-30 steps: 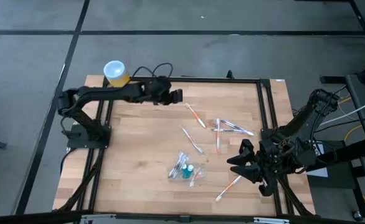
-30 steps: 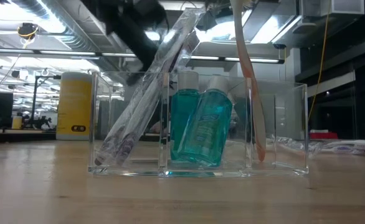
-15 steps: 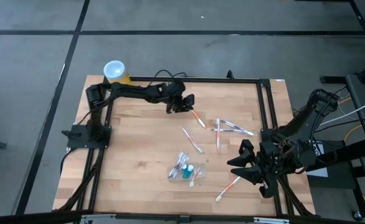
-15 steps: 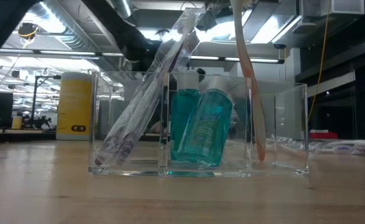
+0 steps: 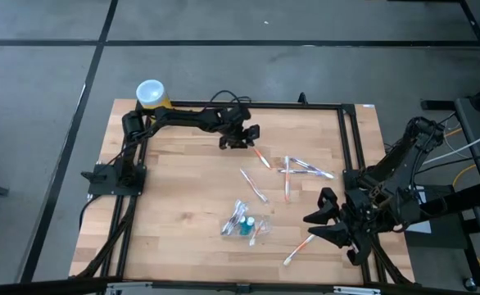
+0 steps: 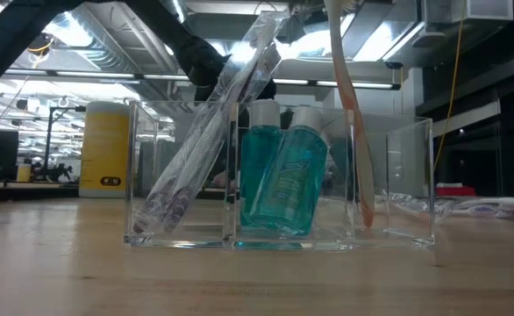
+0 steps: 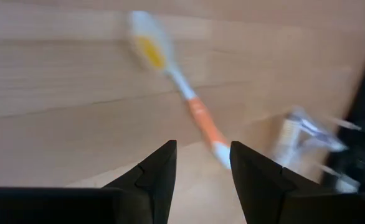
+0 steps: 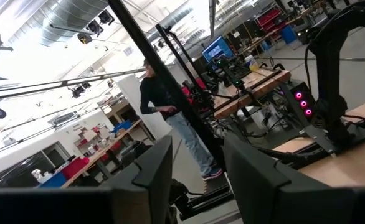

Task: Pick & Place toothbrushing station
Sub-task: Put the orange toothbrush into the right section of the transparent organizer

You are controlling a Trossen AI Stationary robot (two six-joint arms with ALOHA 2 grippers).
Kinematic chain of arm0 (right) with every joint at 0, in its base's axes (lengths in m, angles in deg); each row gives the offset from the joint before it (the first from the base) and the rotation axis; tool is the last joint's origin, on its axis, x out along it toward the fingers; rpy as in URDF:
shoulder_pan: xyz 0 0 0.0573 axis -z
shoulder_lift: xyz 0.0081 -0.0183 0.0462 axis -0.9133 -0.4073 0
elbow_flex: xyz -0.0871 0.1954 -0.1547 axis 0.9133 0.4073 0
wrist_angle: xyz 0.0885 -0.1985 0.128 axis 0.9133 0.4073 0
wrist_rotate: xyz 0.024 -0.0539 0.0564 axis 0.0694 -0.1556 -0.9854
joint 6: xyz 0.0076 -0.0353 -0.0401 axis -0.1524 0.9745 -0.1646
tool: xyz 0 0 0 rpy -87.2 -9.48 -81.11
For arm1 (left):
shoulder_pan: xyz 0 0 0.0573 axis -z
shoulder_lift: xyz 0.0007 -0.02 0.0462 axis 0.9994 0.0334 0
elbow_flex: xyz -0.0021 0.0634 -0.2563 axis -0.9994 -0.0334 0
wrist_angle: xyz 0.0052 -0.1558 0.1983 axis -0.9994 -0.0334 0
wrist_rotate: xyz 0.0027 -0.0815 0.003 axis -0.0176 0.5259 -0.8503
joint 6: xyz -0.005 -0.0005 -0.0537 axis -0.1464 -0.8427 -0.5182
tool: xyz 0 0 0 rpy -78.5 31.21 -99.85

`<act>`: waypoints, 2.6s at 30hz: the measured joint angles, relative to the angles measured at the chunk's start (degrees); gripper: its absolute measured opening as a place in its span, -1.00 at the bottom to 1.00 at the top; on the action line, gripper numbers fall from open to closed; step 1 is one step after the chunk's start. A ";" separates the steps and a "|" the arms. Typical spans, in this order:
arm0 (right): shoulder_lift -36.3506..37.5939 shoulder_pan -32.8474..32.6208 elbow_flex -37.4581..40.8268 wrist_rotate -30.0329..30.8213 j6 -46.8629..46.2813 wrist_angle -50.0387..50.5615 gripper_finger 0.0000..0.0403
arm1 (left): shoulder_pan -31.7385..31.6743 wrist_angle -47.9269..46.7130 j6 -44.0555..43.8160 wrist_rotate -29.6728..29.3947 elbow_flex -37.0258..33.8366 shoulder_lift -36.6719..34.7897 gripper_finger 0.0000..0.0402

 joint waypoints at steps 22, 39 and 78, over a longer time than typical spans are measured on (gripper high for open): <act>0.02 -0.26 0.00 -1.07 0.98 -0.07 -0.26 | -1.50 -0.08 -3.78 -8.16 0.07 0.72 -0.28; 0.02 -1.85 0.02 2.53 -0.42 -0.34 -0.26 | -1.79 8.30 -5.61 -7.58 0.00 6.05 -0.57; 0.52 15.85 0.04 -22.97 -24.10 26.91 -0.26 | 5.15 -4.07 47.31 4.36 -0.02 -26.67 -0.82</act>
